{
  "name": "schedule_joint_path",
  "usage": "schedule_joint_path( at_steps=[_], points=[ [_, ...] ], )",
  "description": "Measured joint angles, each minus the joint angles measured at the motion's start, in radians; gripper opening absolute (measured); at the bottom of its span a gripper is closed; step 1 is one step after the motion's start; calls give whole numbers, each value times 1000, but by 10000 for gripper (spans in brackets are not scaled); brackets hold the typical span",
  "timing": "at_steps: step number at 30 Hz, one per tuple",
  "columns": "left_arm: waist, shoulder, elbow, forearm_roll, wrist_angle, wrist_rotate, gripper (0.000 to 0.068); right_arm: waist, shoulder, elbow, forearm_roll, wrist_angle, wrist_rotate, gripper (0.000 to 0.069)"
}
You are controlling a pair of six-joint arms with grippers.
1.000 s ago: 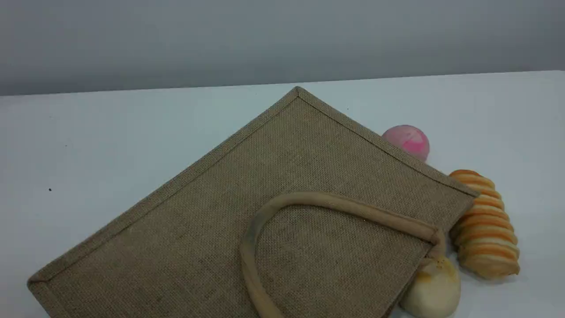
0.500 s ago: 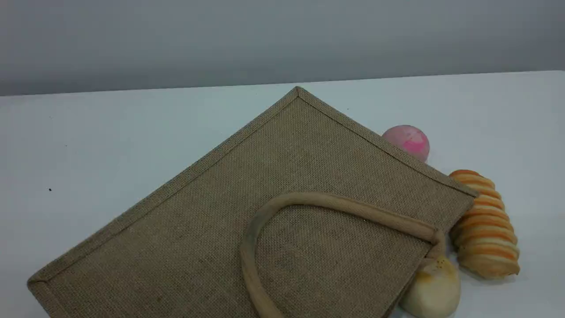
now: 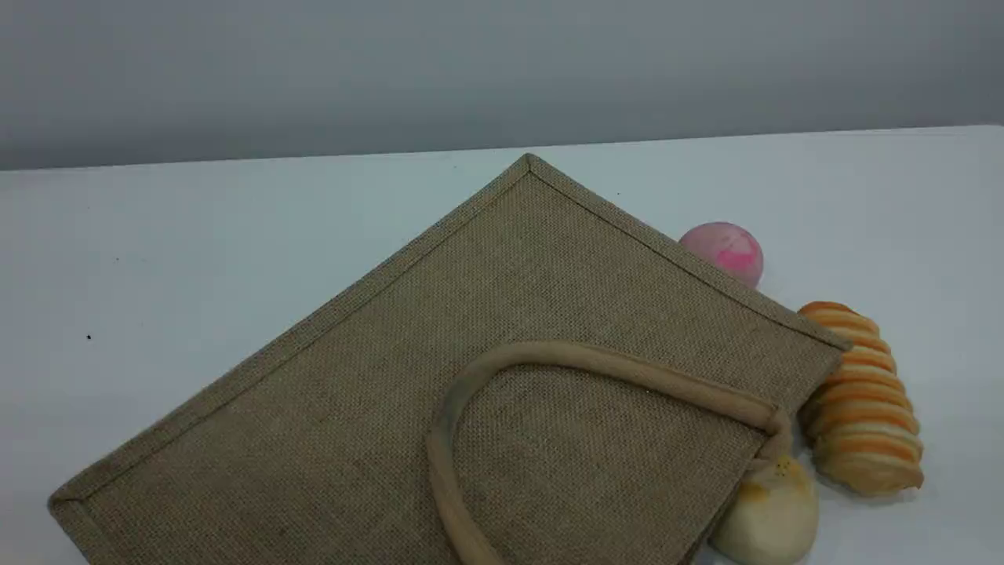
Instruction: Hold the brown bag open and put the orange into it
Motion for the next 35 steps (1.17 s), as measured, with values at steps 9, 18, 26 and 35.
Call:
schedule_joint_path(
  at_steps=[9,18,26,35],
  points=[
    [58,-89,0,0,0,0,388,0,0,0,0,0,0,472],
    [57,-88,0,0,-2,-1,388,0,0,0,0,0,-1,472],
    [57,-88,0,0,-2,0,388,0,0,0,0,0,1,472],
    [57,-88,0,0,-2,0,388,0,0,0,0,0,0,472]
  ],
)
